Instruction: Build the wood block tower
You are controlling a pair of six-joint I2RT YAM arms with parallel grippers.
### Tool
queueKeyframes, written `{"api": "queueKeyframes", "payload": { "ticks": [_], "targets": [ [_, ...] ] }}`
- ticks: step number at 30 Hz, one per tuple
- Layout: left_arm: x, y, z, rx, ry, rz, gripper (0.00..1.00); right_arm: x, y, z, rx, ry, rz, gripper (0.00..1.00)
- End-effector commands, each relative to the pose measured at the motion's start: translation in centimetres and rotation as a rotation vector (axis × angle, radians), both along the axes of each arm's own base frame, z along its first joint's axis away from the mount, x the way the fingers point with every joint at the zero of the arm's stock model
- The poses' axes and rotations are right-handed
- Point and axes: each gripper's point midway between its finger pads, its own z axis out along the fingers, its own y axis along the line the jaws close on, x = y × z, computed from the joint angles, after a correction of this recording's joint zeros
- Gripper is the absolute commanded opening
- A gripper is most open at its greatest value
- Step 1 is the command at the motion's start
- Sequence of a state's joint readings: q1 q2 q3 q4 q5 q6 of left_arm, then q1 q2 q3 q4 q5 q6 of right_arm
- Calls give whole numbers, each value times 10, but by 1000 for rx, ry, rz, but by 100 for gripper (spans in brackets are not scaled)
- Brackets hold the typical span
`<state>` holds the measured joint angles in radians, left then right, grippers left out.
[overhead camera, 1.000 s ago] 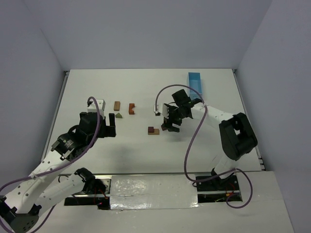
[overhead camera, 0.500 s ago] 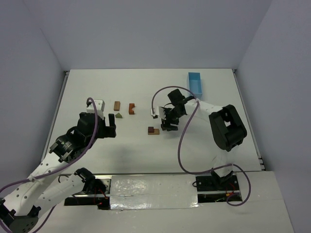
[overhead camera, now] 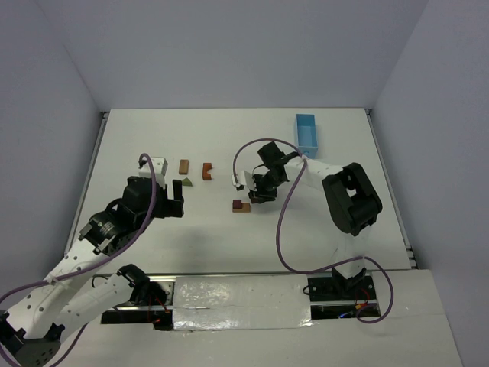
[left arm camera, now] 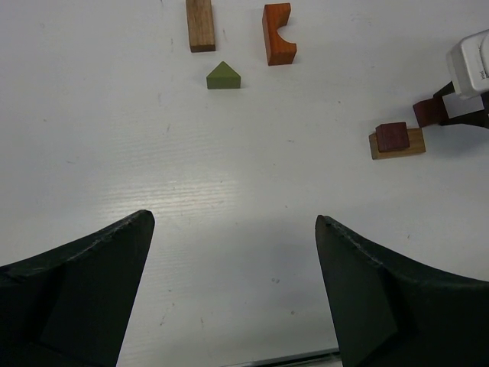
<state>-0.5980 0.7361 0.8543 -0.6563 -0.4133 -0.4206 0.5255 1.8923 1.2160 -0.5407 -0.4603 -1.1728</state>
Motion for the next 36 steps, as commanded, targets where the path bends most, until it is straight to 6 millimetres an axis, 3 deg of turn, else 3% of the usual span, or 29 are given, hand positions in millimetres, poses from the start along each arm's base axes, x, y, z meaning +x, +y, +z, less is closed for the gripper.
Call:
{"api": "queueKeyframes", "payload": {
  "ticks": [1,6,12,16,19,24,29,36],
  "targets": [
    [6,-4,7,-15,-32,-13,99,-1,4,2,-4,11,14,25],
    [5,-5,5,-12,-25,-18,99,-3,15,32,104,-24,-28,24],
    [6,-6,4,-12,-24,-22,99,-9,11,43,135,9,-167,22],
    [5,-7,4,-13,-23,-27,99,-27,9,36,119,70,-242,20],
    [5,-7,4,-13,-21,-28,99,-46,24,40,121,77,-245,19],
    [6,-6,4,-11,-21,-24,99,-34,23,47,137,35,-398,19],
    [5,-6,3,-13,-22,-25,99,-40,27,42,87,22,-354,20],
    [6,-7,2,-11,-14,-27,100,-32,28,42,52,35,-303,21]
  ]
}}
